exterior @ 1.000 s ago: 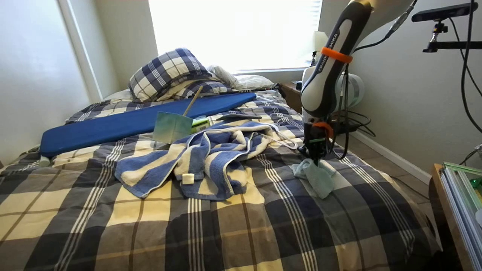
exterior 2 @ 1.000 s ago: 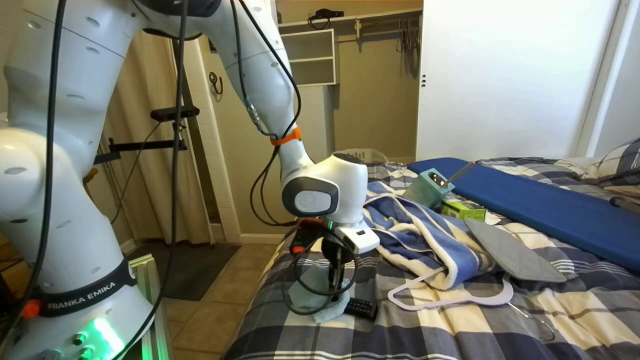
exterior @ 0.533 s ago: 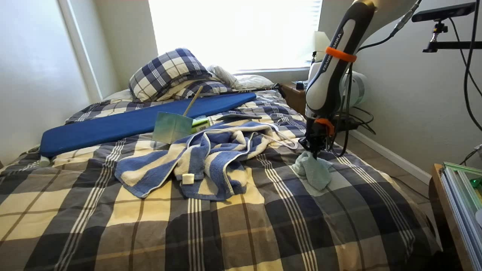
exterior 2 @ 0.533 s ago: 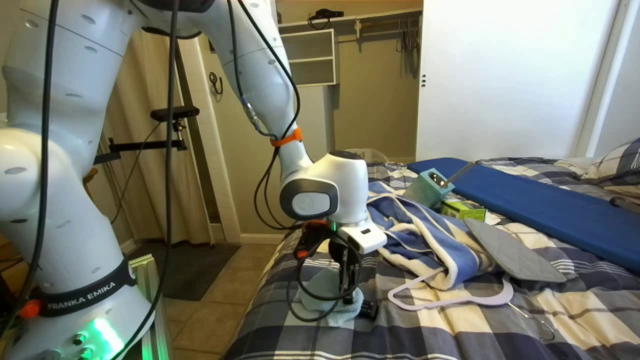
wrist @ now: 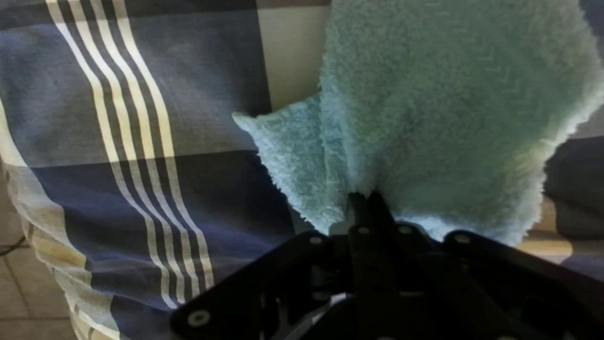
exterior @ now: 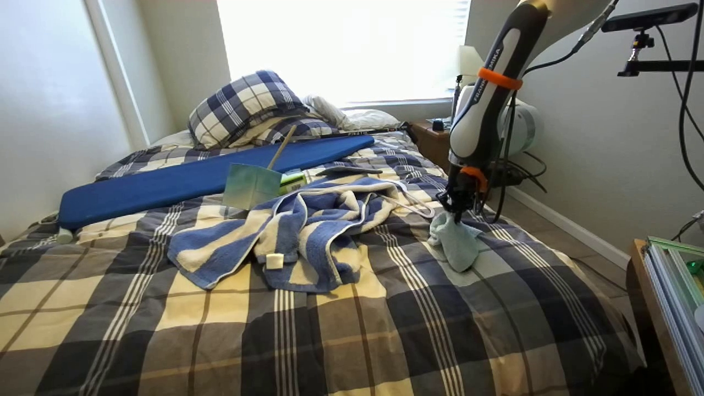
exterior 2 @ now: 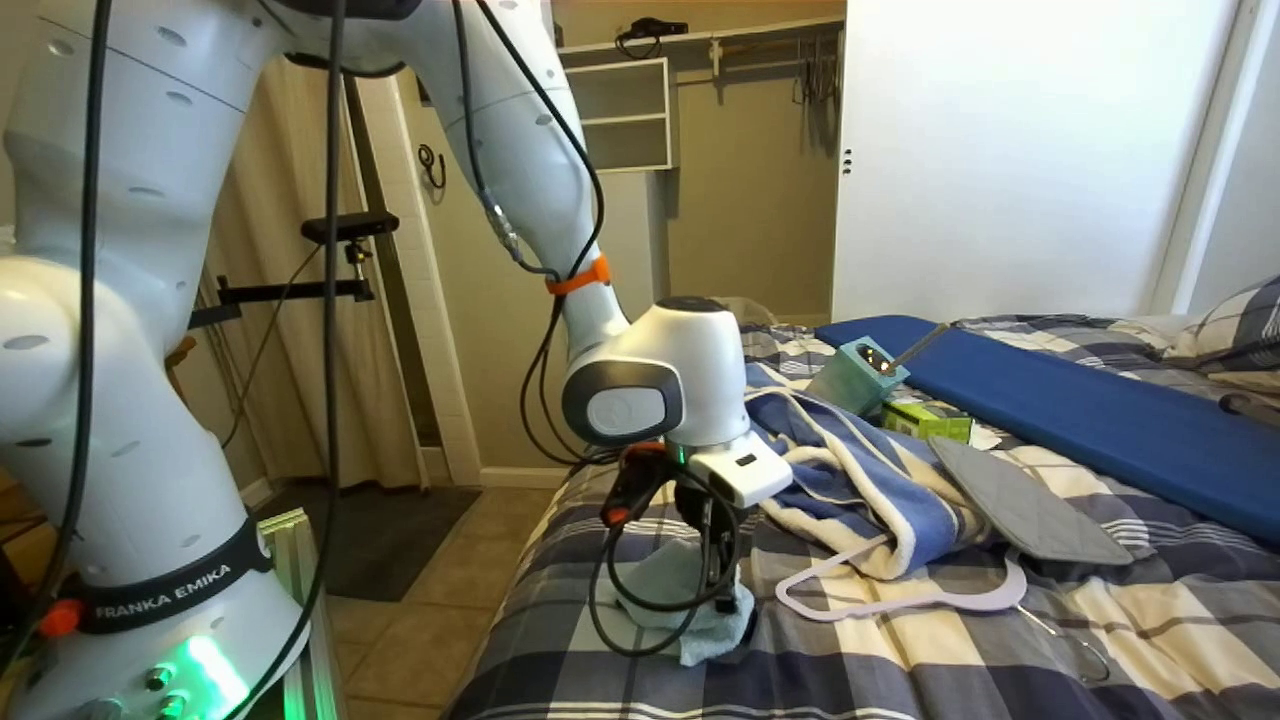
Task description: Use the small towel to wipe the remote control.
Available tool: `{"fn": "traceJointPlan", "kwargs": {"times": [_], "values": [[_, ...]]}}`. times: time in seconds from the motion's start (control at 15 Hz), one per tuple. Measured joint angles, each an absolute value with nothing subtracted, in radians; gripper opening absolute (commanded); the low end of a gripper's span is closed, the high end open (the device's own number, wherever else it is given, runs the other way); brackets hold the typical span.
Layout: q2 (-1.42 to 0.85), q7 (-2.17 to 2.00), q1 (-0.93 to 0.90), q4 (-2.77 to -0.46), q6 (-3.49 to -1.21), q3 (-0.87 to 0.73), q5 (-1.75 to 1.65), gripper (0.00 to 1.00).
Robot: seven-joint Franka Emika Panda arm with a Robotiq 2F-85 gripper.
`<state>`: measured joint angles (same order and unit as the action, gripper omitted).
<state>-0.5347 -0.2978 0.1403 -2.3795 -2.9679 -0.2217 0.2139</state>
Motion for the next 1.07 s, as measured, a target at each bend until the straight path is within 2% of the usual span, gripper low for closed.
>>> {"fn": "traceJointPlan", "kwargs": {"times": [0.53, 1.07], "values": [[-0.538, -0.281, 0.156, -2.369, -2.958, -0.18, 0.214, 0.01], [-0.535, -0.178, 0.162, -2.341, -2.643, -0.055, 0.214, 0.01]]}}
